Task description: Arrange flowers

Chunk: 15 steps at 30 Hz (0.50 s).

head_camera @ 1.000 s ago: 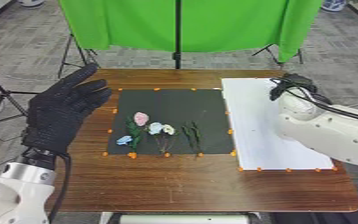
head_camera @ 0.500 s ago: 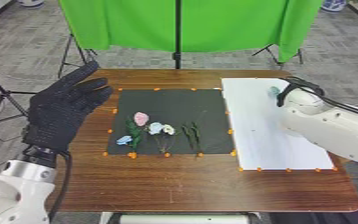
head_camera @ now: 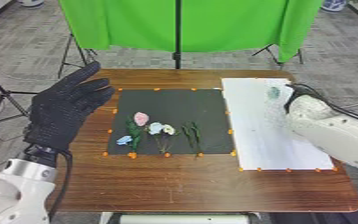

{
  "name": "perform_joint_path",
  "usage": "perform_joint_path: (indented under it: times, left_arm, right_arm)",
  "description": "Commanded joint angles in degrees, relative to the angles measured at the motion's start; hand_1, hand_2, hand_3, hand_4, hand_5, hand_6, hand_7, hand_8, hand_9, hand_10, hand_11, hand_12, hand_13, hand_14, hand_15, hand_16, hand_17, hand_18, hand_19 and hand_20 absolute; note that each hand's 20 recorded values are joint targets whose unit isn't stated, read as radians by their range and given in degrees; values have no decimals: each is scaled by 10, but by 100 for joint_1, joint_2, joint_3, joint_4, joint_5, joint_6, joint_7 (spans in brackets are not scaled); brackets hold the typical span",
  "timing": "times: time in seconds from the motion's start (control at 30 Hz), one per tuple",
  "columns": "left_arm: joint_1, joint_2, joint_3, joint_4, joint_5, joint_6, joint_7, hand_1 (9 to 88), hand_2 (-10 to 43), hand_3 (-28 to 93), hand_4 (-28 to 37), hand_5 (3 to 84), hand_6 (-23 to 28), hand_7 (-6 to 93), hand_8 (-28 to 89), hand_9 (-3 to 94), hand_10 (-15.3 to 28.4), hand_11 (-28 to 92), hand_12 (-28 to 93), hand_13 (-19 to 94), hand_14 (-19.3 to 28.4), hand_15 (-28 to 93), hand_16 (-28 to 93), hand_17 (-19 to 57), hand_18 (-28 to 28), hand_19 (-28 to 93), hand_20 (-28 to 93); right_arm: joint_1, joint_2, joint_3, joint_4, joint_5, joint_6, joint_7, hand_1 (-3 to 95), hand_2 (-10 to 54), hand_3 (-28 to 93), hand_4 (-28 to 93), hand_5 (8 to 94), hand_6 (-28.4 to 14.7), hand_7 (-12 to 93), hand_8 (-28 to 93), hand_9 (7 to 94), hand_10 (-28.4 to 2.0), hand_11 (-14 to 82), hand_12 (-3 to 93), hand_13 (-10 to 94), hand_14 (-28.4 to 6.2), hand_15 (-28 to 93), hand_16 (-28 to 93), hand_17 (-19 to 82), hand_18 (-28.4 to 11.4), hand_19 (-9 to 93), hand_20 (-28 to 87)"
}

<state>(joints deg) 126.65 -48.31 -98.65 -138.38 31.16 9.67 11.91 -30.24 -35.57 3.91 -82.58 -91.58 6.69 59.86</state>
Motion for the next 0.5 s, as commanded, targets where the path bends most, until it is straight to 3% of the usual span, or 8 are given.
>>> perform_joint_path:
  times: [0.03, 0.17, 0.23, 0.33, 0.5]
  left_arm:
    - [56, -83, 3, 22, 28, -29, -46, 244, 73, 769, -217, 380, 101, 152, -98, 342, 219, 299, 122, 239, 284, 517, -87, -88, 260, 557, 273]
    - [135, -80, -32, -18, 30, 0, 13, 244, 73, 769, -217, 380, 101, 153, -98, 342, 220, 299, 121, 239, 284, 517, -87, -88, 260, 557, 273]
    - [127, -80, -46, -25, 36, -8, 0, 245, 74, 768, -217, 380, 101, 153, -98, 342, 220, 298, 121, 239, 284, 517, -87, -88, 260, 557, 273]
    - [170, -49, -73, -47, 28, 24, 51, 245, 73, 769, -217, 380, 101, 153, -98, 342, 220, 298, 122, 239, 284, 517, -87, -88, 260, 558, 272]
    - [178, -59, -106, -65, 40, 70, 24, 244, 74, 768, -217, 380, 102, 153, -98, 342, 220, 299, 123, 239, 284, 517, -87, -87, 259, 558, 272]
  right_arm:
    - [159, 141, -909, -163, -564, 838, -159, 582, -95, 657, -282, 845, 62, 166, -2, 930, -28, 34, 215, 922, 11, 257, 285, 553, -55, 810, -212]
    - [306, 139, -924, -360, -664, 1106, -168, 581, -95, 667, -283, 857, 56, 165, 2, 936, -34, 48, 221, 924, 13, 252, 298, 552, -49, 814, -186]
    - [138, 134, -524, -523, -758, 989, -219, 579, -95, 673, -283, 860, 56, 163, 6, 937, -34, 47, 223, 927, 11, 252, 302, 548, -53, 792, -110]
    - [148, 90, -369, -846, -967, 1183, -293, 573, -95, 688, -283, 862, 54, 165, 7, 937, -39, 53, 220, 928, 7, 260, 300, 546, -65, 803, -110]
    - [397, -174, -410, -1333, -1109, 1329, -708, 573, -95, 699, -283, 865, 49, 165, 11, 937, -45, 72, 215, 934, 0, 276, 293, 541, -80, 828, -115]
